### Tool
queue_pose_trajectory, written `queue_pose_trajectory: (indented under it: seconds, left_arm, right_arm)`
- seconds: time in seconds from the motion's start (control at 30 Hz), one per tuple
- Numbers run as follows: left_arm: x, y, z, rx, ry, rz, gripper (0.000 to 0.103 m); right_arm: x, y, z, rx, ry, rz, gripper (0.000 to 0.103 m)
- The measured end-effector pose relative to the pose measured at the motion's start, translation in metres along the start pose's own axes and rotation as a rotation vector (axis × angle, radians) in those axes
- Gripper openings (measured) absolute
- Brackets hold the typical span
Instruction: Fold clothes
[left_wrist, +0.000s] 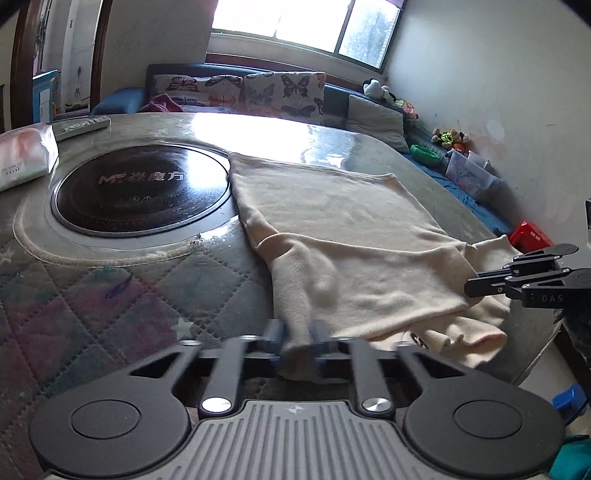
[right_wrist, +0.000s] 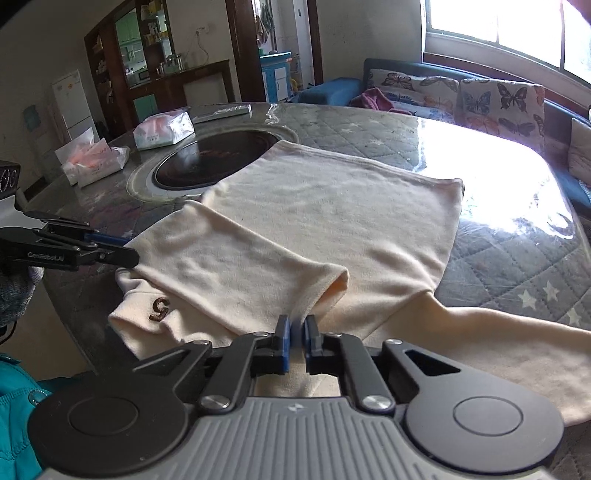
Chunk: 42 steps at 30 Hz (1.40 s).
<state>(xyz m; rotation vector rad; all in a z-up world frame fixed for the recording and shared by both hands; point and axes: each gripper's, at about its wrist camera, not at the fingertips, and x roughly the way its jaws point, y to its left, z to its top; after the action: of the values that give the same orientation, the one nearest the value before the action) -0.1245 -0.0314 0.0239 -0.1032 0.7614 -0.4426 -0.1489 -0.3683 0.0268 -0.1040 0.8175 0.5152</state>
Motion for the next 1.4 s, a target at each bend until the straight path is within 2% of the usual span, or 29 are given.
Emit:
queue_pose_trajectory:
  seconds: [0.1,0.17,0.27,0.43,0.53,0.67,0.77,0.8,0.93,1.07,1.2,1.3,1.4]
  left_arm:
    - [-0.013,-0.002,0.0,0.014,-0.008,0.006,0.005]
    - [-0.015,-0.002,-0.003,0.028,0.014,0.009,0.005]
    - [-0.014,0.002,-0.001,0.028,0.055,-0.007,0.011]
    - [-0.025,0.007,0.025,0.018,-0.038,-0.012,0.011]
    - [-0.015,0.003,0.044,0.008,-0.078,-0.058,0.01]
    - [0.021,-0.007,0.056,0.034,-0.057,-0.109,0.01]
    - [0.048,-0.006,0.053,0.046,-0.008,-0.055,0.009]
    - [0.053,-0.003,0.05,0.044,0.005,-0.027,0.005]
    - [0.046,0.009,0.044,0.009,-0.013,-0.016,0.004]
    - [0.045,0.009,0.045,0.021,-0.013,-0.01,0.005]
    - [0.047,0.002,0.046,0.036,-0.009,0.001,0.005]
    - [0.045,-0.001,0.048,0.054,-0.005,0.012,0.005]
    - [0.041,-0.004,0.051,0.06,-0.018,0.02,0.006]
  right_arm:
    - [-0.006,0.004,0.0,-0.016,-0.001,0.011,0.005]
    - [-0.007,0.006,-0.002,-0.03,0.012,0.016,0.006]
    - [0.0,0.003,-0.005,-0.033,0.038,-0.003,0.01]
    - [-0.013,-0.002,0.003,-0.022,-0.013,-0.012,0.014]
    - [-0.012,-0.004,0.009,-0.03,-0.035,-0.014,0.014]
    - [0.004,0.0,0.014,-0.031,-0.043,0.003,0.014]
    - [0.014,0.003,0.014,-0.041,-0.043,0.008,0.015]
    - [0.017,0.003,0.012,-0.042,-0.038,0.003,0.016]
    - [0.021,-0.002,0.005,-0.03,-0.029,-0.009,0.016]
    - [0.013,-0.004,0.005,-0.036,-0.048,-0.043,0.016]
    - [0.018,-0.001,0.005,-0.014,-0.068,-0.02,0.016]
    - [0.019,0.0,0.0,-0.02,-0.073,-0.037,0.016]
    - [0.0,-0.01,-0.003,0.038,-0.111,-0.053,0.016]
